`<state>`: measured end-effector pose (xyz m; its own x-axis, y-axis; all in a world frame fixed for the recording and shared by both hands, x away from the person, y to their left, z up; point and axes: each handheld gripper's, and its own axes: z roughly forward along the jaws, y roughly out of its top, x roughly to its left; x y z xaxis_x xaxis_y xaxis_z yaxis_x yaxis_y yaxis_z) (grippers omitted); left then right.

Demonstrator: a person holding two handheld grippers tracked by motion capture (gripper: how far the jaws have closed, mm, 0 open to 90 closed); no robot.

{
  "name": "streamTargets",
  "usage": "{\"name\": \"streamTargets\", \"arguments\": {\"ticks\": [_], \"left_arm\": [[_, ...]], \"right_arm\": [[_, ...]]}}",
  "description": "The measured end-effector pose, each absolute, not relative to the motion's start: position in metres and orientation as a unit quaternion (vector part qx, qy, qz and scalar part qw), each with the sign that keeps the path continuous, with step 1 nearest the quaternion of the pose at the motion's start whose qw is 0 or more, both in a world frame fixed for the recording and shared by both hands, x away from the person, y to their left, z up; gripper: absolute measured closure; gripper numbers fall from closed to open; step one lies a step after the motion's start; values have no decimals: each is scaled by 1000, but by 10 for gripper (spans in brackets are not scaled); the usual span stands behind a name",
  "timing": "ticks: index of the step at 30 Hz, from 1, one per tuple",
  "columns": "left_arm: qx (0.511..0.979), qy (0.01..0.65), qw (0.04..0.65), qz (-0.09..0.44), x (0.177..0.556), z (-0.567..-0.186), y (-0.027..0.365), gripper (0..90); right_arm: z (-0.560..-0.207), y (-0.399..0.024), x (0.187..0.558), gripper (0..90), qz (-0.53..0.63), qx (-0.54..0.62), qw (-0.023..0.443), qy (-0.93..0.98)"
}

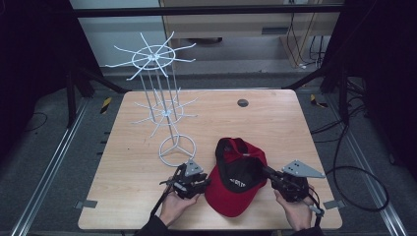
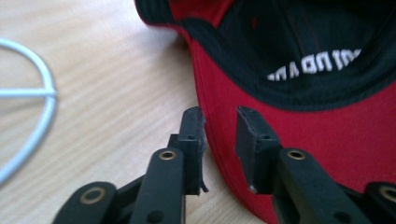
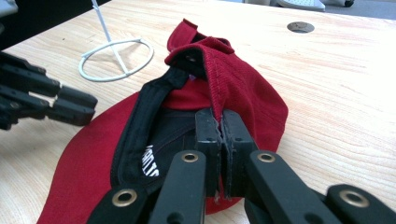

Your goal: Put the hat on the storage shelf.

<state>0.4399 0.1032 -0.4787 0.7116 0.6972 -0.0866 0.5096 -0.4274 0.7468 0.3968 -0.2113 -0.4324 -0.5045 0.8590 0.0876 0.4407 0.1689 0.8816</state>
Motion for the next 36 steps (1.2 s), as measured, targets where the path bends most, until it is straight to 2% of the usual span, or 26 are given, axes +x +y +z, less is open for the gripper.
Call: {"name": "streamTargets", "arguments": {"ticks": [6,11,26,36], "left_arm": [[821,348,431,138,444,-451,105,610],[819,320,445,170,452,-425,85,536],[827,265,462,181,470,-400,39,476],[840,240,449,186,476,-402,13,490]], "right_arm": [[-427,-213,398,876,469,442,225,730],[-422,-213,401,876,471,433,233,732],[-411,-206,410,876,464,425,242,739],[-406,-203,414,876,466,417,246,741]]}}
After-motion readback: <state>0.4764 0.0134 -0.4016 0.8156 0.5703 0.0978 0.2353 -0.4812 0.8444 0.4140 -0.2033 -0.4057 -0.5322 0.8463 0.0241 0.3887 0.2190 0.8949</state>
